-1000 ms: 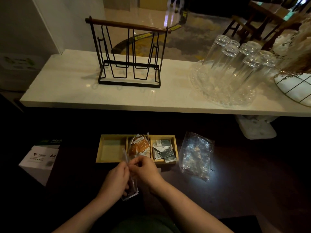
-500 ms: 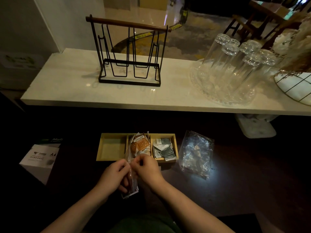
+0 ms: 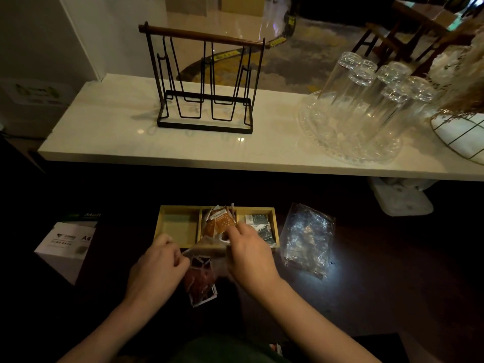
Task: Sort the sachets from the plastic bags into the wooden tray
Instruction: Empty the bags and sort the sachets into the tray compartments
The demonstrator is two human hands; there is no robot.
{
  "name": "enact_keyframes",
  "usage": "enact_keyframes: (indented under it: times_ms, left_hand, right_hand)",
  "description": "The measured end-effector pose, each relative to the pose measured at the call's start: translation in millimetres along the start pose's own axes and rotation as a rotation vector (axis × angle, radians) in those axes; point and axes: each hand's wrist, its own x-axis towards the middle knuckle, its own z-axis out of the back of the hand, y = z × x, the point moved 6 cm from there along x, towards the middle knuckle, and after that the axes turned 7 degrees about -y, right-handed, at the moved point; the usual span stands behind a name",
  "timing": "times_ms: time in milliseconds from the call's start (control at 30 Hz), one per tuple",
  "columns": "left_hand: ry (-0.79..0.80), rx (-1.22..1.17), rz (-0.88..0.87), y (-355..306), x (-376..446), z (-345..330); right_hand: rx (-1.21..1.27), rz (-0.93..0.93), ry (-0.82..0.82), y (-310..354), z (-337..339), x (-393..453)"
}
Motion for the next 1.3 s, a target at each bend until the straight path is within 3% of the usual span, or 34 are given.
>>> enact_keyframes:
  times_ms: [67, 133, 200, 467, 567, 700, 767, 900, 1133, 1300]
  left_hand:
    - [0.009, -0.06, -0.011, -4.3, 3.3, -3.1]
    - [0.03, -0.122, 0.001, -3.5, 5.3, -8.3]
    - [0.038, -0.178, -0.016, -1.8, 5.7, -11.8]
    - [-0.044, -0.475, -0.079, 23.7, 4.8, -8.5]
    - [-0.03, -0.591, 0.177, 68.2, 12.9, -30.6]
    - [0.279, -0.958, 0.758, 98.0, -8.0, -85.0]
    - [0.358, -1.178, 0.866, 93.9, -13.5, -94.3]
    - [0.14, -1.267, 0.799, 97.5, 10.7, -68.9]
    - [-0.367, -0.845, 0.518, 122.0, 45.5, 21.3]
    - [-0.494, -0.635, 0.341, 123.9, 58.1, 78.2]
  right_hand:
    - [0.089, 0.16, -0.007, 25.8, 6.9, 1.3]
    - [0.172, 0.242, 0.126, 43.2, -3.3, -1.8]
    - [0.177, 0.26, 0.201, 48.5, -13.8, -3.0]
    - [0.226, 0.242, 0.216, 57.1, -22.1, 13.3]
    - [0.282, 0.223, 0.228, 57.7, -24.2, 21.0]
    - [0.416, 0.21, 0.142, 65.5, -11.4, 43.4]
    - [0.499, 0.192, 0.108, 71.1, 1.7, 58.7]
    - [0.623, 0.107, 0.1, 69.8, 21.4, 83.2]
    - [0.476, 0.093, 0.09, 57.1, 23.3, 107.4]
    - [0.53, 0.082, 0.159, 65.0, 12.8, 119.0]
